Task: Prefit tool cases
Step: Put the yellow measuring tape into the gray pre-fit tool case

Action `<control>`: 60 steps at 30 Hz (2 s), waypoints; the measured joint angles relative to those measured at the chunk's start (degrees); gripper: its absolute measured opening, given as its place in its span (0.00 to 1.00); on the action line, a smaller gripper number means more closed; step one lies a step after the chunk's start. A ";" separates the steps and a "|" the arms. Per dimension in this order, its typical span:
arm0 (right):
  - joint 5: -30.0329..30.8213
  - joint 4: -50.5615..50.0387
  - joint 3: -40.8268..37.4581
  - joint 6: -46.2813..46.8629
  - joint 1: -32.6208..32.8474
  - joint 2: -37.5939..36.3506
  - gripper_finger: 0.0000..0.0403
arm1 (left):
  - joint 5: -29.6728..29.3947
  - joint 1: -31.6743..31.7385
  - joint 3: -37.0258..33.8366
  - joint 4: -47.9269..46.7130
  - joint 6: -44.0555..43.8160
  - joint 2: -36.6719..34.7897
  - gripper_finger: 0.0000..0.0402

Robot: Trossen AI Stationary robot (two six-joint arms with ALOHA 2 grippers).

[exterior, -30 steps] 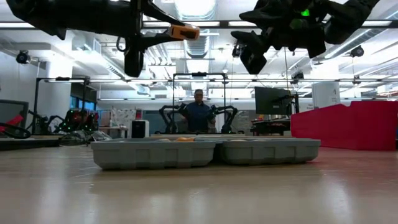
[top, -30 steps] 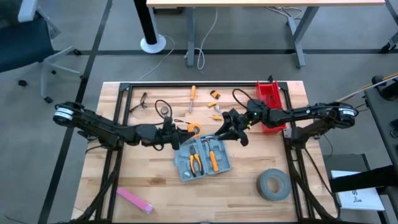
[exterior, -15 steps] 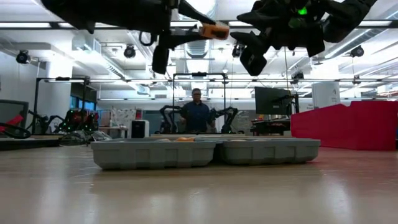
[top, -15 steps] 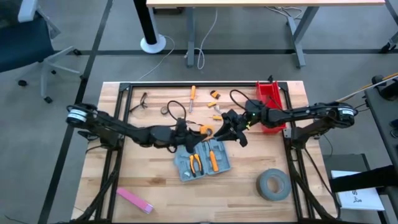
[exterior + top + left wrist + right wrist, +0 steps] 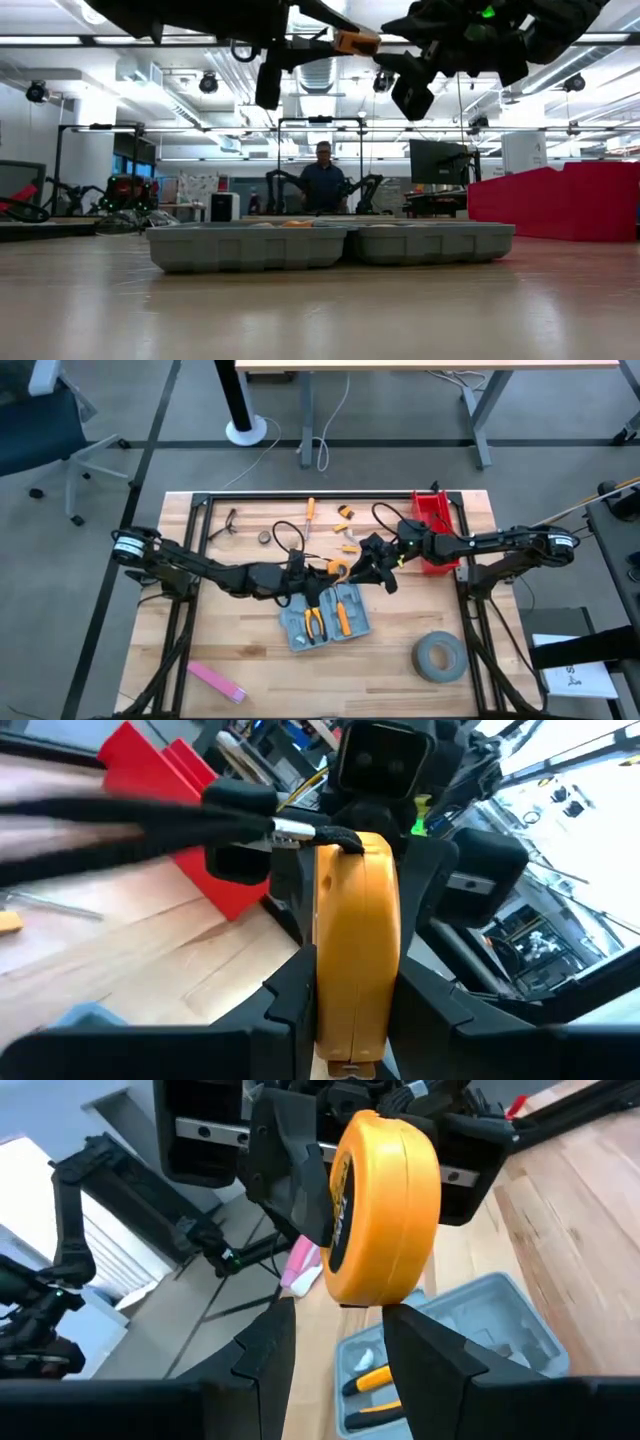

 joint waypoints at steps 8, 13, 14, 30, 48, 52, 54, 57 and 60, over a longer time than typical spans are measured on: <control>-2.20 -2.25 -0.13 0.55 0.07 -1.21 0.34 | -3.48 -1.06 -2.16 -1.60 -6.32 -0.18 0.22; -1.64 -6.29 -0.59 -1.07 0.00 -4.25 0.31 | -7.55 -4.75 -6.20 -1.57 -17.14 -0.23 0.22; -1.39 -6.98 -0.59 -1.56 0.02 -5.06 0.31 | -7.86 -5.59 -7.23 -1.87 -19.77 -0.22 0.22; 1.06 -13.36 -1.20 -5.46 0.13 -8.68 0.26 | -4.33 -9.07 -12.32 -19.68 -37.57 -3.98 0.22; 1.06 -12.53 -1.60 -5.60 0.15 -8.70 0.26 | 1.53 -7.40 -12.04 -42.00 -44.23 -12.61 0.22; 1.06 -12.47 -1.60 -5.51 0.15 -8.70 0.25 | 1.57 -6.61 -12.04 -41.55 -44.32 -11.31 0.22; 1.06 -12.45 -1.60 -5.49 0.15 -8.70 0.24 | 1.57 -6.36 -12.04 -41.82 -44.25 -10.77 0.22; 1.06 -12.47 -1.60 -5.47 0.17 -8.70 0.26 | 1.38 -6.12 -12.04 -41.31 -44.14 -10.14 0.24; 1.06 -12.46 -1.60 -5.46 0.17 -8.70 0.27 | 1.36 -6.03 -12.04 -41.05 -43.35 -9.51 0.26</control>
